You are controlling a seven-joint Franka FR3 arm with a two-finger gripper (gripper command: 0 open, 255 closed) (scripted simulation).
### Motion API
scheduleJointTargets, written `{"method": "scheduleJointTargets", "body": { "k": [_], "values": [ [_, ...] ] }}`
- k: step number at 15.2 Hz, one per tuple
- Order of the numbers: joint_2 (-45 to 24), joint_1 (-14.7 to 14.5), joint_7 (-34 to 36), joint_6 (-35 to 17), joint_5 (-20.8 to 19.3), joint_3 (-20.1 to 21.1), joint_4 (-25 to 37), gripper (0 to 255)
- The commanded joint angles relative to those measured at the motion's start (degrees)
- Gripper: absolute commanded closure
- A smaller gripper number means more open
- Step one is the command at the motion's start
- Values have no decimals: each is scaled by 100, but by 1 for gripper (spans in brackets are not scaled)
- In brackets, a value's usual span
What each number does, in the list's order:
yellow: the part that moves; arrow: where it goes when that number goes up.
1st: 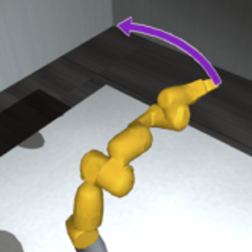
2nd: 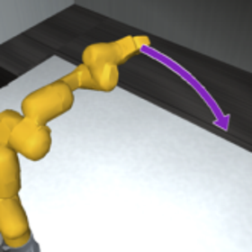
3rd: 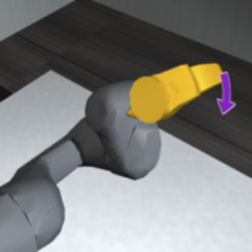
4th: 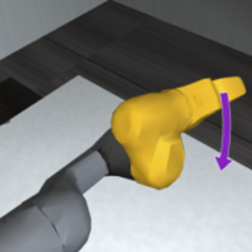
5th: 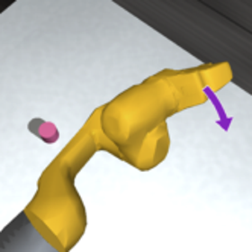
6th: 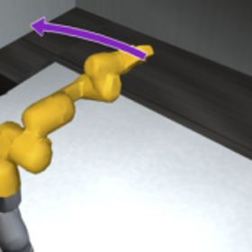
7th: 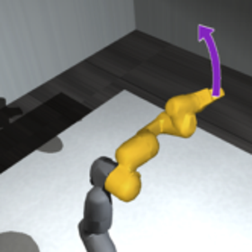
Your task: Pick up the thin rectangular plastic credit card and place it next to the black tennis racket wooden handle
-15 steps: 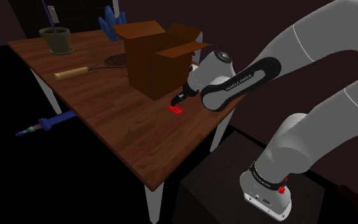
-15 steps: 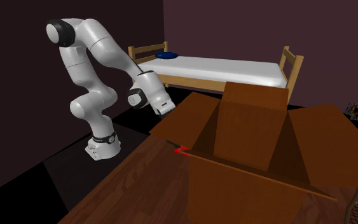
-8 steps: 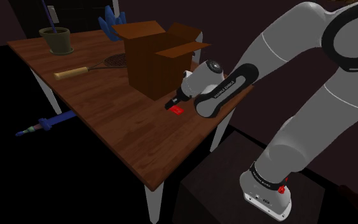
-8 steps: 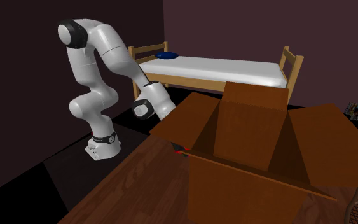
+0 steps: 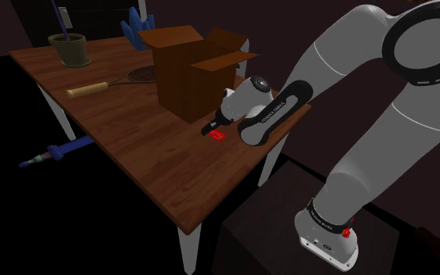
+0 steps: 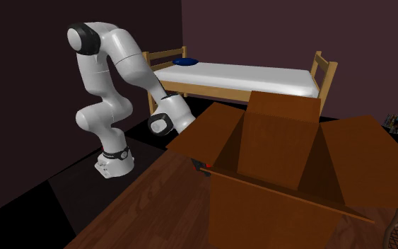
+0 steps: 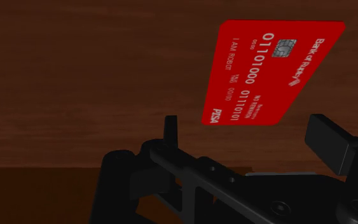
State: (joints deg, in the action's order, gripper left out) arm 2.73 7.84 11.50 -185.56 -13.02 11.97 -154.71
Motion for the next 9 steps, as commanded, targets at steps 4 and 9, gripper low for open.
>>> {"method": "scheduleJointTargets", "body": {
  "k": [4, 9],
  "values": [
    [4, 21, 12, 8, -7, 25, 5, 255],
    [30, -119, -49, -52, 35, -134, -83, 255]
  ]
}}
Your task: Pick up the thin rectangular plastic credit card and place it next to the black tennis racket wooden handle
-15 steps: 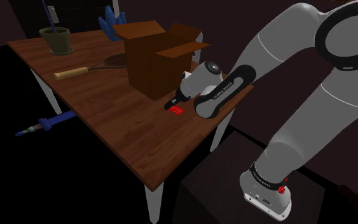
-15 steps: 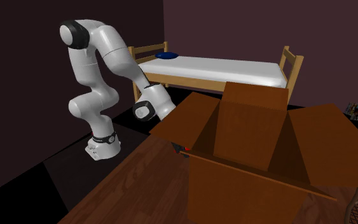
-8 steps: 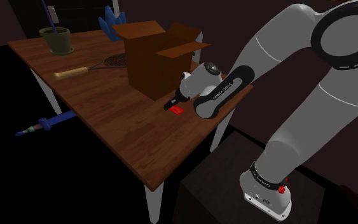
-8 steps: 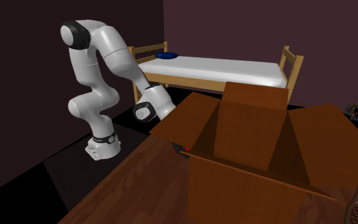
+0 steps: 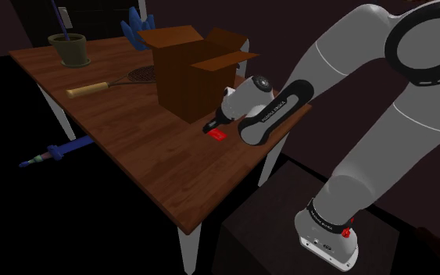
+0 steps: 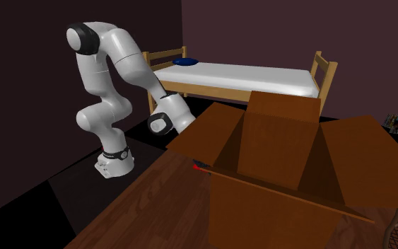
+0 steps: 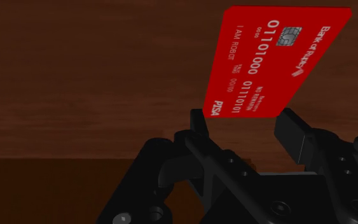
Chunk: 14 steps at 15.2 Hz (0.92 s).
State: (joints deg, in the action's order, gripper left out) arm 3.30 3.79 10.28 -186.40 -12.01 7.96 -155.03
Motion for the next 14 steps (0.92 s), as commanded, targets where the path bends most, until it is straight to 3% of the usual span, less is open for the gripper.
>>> {"method": "scheduleJointTargets", "body": {
  "k": [1, 2, 3, 5, 8, 14],
  "values": [
    [-19, -235, -70, 45, 50, -269, -55, 255],
    [-58, 414, 126, 83, -105, 409, 33, 255],
    [29, -184, -11, 178, 57, -152, 32, 255],
    [204, -665, -240, 368, 329, -570, 39, 255],
    [458, -910, -428, 656, 554, -764, 70, 255],
    [920, -1088, -574, 1233, 722, -898, 183, 255]
  ]
}}
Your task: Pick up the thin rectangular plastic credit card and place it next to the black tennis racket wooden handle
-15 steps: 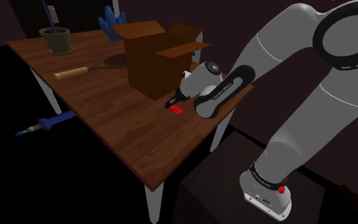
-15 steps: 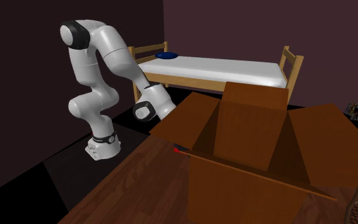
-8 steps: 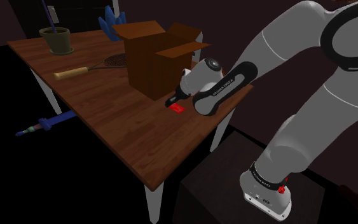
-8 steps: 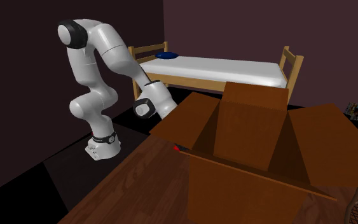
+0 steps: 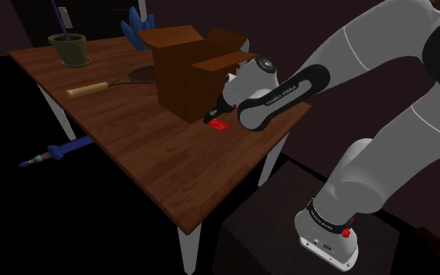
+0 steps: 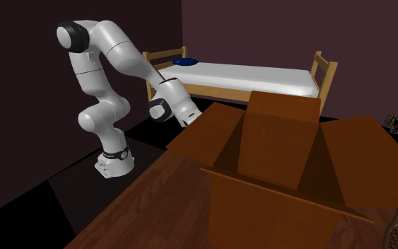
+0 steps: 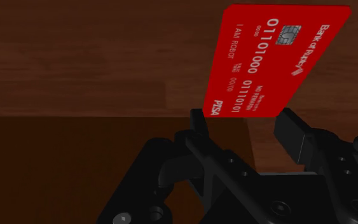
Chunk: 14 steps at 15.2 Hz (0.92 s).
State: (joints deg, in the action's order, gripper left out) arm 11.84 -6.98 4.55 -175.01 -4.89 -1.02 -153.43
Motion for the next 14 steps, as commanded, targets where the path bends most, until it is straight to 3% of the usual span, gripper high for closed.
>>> {"method": "scheduleJointTargets", "body": {
  "k": [1, 11, 14],
  "values": [
    [137, -27, -16, 189, 26, -11, 48, 255],
    [700, -111, -98, 1036, 115, -62, 332, 255],
    [108, -20, 314, 1042, -67, 265, 921, 255]
  ]
}}
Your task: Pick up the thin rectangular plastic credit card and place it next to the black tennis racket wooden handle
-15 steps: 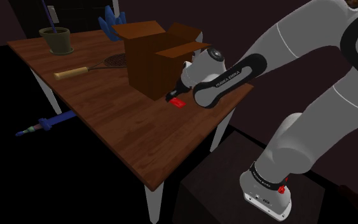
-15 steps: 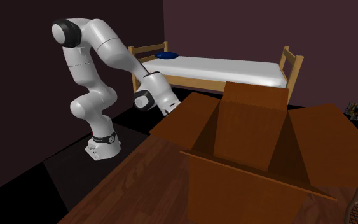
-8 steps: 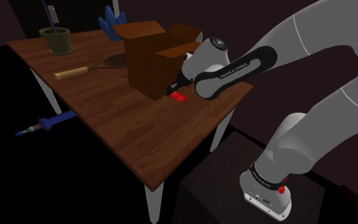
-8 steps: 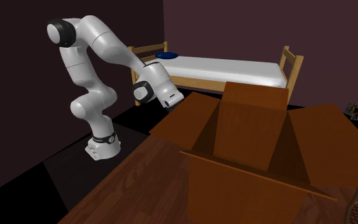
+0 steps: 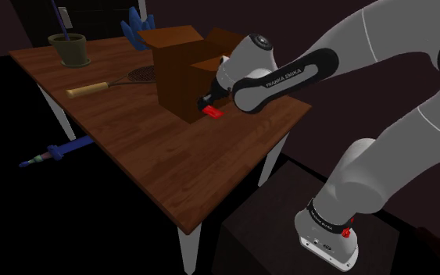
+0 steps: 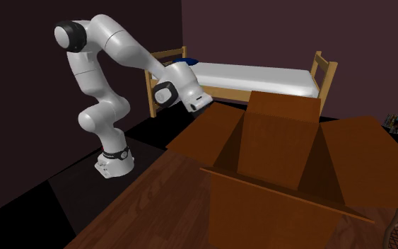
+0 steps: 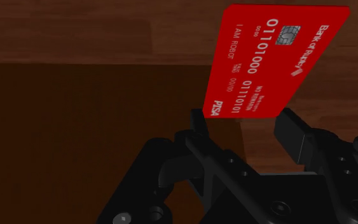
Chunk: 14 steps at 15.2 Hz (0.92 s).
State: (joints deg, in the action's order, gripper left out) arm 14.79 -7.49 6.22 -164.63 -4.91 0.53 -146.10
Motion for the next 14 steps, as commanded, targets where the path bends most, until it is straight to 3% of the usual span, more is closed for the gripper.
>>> {"method": "scheduleJointTargets", "body": {
  "k": [1, 7, 14],
  "values": [
    [-380, 64, 297, 22, -156, 213, 393, 255],
    [-1519, 132, 1246, 290, -868, 645, 1744, 255],
    [-2876, -219, 1987, 887, -1467, 715, 3590, 255]
  ]
}}
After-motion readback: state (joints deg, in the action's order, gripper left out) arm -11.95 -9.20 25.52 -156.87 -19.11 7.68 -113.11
